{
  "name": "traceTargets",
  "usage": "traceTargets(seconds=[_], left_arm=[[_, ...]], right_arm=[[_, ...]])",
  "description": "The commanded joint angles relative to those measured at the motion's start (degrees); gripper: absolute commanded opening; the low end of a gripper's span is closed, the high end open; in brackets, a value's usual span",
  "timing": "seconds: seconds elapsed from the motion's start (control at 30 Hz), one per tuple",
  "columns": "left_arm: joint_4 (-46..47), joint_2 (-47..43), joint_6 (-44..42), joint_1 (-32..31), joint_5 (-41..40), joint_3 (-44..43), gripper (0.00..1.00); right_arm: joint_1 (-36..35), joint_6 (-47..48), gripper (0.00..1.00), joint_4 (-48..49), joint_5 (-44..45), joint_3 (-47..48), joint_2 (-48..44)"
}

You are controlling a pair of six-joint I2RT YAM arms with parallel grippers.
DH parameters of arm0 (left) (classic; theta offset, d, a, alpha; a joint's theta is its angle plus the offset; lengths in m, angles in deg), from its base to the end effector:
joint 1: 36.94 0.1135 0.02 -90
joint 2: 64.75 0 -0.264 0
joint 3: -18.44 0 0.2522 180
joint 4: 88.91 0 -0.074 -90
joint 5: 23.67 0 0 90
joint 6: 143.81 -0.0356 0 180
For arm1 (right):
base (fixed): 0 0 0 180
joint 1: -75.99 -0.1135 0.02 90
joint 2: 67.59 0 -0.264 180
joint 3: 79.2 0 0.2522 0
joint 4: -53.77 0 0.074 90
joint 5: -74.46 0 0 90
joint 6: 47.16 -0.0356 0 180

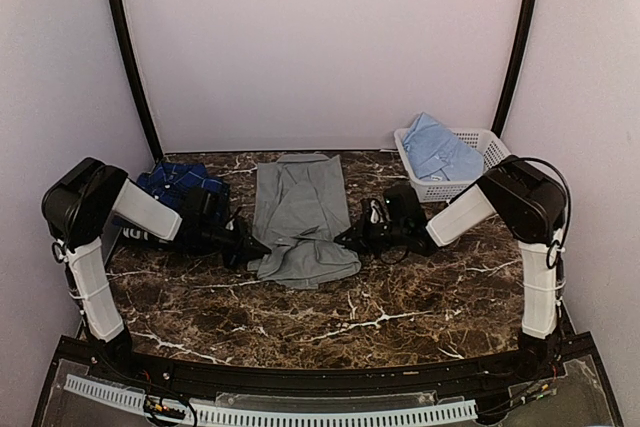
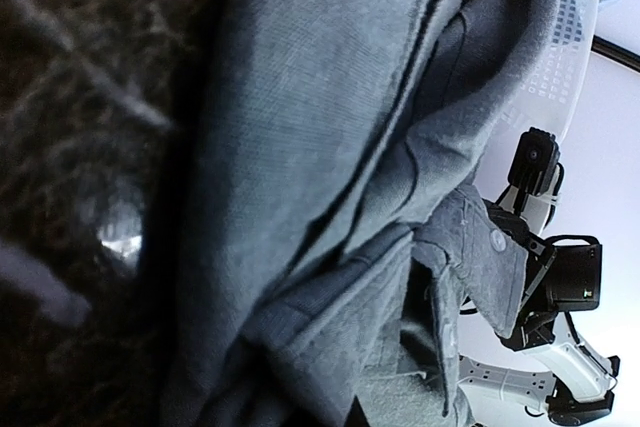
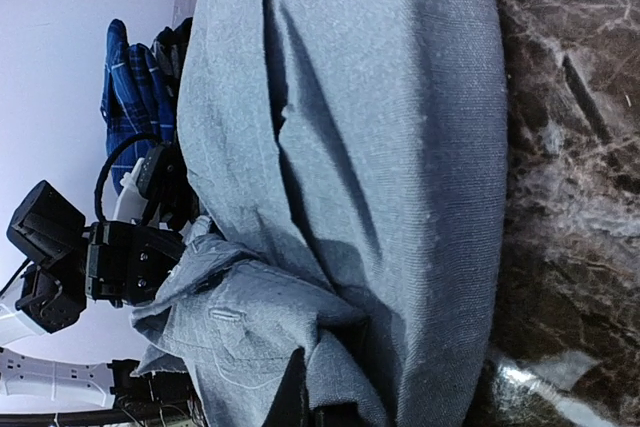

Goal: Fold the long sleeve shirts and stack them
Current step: Pick up the rectangle-folded shirt from the center of the board.

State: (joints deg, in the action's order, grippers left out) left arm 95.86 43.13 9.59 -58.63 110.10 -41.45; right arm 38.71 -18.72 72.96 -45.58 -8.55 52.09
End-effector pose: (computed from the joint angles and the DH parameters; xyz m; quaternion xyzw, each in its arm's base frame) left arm 0.3091 -0.1495 0.1091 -0.1649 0.8486 -0.5011 0.0401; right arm 0.3130 0.2607 0.1003 0.0488 0.8444 0.5135 0.1446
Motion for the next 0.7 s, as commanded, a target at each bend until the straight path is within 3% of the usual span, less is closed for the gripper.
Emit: traceTargets(seconds=[0.0,0.4,0.67], left_arm=[[3.45,0.13,-0.3,0.03,-0.17,1.57,0.0],[4.51,-11.7,3.12,-4.37,-3.25,14.82,0.0],[1.62,-14.39,2.08,-5.11,-4.66,13.64,0.0]], right_arm=[[0.1,0.36,0.0,1.98,-0.67,-0.59,0.23],[-2.85,-2.12,0.0,7.19,1.24,-15.35,-7.34],[-3.59,-1.89,0.0,7.85,1.4,-16.04,-8.49]])
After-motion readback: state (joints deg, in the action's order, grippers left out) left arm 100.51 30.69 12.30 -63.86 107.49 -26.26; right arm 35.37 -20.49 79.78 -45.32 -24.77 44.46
